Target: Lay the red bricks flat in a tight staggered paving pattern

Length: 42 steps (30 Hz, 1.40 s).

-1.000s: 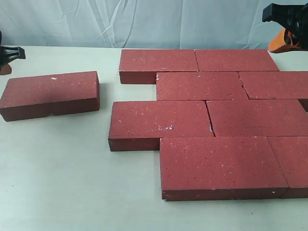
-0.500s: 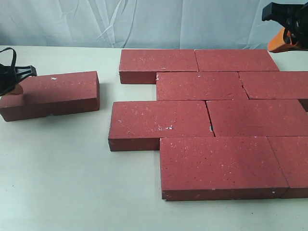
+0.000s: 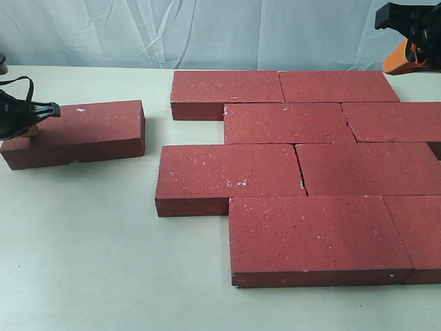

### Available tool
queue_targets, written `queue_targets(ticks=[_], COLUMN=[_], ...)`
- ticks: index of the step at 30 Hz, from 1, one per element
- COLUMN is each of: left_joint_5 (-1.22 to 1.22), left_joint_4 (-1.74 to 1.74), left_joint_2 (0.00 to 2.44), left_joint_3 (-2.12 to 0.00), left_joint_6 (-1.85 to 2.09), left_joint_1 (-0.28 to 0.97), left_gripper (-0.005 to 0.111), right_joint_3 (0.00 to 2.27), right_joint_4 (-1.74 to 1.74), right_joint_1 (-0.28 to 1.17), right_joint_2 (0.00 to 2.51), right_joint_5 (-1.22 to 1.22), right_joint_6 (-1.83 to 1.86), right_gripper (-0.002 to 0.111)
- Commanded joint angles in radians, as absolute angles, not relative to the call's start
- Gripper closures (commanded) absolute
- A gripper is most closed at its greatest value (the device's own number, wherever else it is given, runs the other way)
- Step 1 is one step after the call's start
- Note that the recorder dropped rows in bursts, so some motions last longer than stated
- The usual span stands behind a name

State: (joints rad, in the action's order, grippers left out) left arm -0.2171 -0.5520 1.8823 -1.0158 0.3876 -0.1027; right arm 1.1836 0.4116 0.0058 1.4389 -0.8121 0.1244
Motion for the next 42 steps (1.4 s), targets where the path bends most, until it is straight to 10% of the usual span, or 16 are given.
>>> queue_targets(ticks=[1,42], left_joint_5=[-0.227,-0.149], left_joint_4=[-0.556,-0.550], left_joint_2=[1.901,1.901], left_joint_3=[-1.017,-1.017], left_joint_6=[0.482,0.774], left_joint_1=[-0.079,-0.048], left_gripper=[0.107,0.107], right_joint_3=[1.180,1.180], right_joint_4=[0.416,0.417], right_joint_1=[0.001,0.001], right_joint_2=[1.441,1.441], right_joint_5=[-0.798,-0.792], right_joint_6=[0.131,0.131], right_gripper=[0.109,0.109])
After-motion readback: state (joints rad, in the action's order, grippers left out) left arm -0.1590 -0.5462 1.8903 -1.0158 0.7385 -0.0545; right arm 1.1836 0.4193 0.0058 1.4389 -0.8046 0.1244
